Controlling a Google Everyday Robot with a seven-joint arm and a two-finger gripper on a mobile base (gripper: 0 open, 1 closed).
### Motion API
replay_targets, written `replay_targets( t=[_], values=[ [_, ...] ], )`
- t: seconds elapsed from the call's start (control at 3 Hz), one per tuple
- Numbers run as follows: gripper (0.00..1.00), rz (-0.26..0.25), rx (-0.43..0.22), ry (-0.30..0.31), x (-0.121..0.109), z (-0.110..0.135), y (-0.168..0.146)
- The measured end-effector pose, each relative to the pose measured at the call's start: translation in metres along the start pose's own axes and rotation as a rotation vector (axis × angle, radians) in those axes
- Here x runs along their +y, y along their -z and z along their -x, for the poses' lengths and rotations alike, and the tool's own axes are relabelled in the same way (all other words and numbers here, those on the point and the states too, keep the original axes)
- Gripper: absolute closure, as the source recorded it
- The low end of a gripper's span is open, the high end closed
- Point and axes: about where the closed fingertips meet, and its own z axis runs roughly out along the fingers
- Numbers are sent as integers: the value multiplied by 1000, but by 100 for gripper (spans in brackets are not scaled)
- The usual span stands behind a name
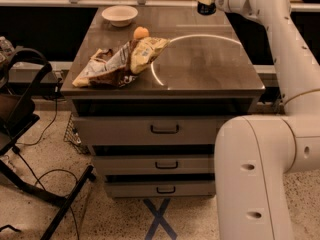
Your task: Pick pepsi can
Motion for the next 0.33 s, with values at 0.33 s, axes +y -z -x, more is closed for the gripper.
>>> replay_targets(
  t=[0.33],
  values=[
    [100,0,0,0,0,0,0]
  ],
)
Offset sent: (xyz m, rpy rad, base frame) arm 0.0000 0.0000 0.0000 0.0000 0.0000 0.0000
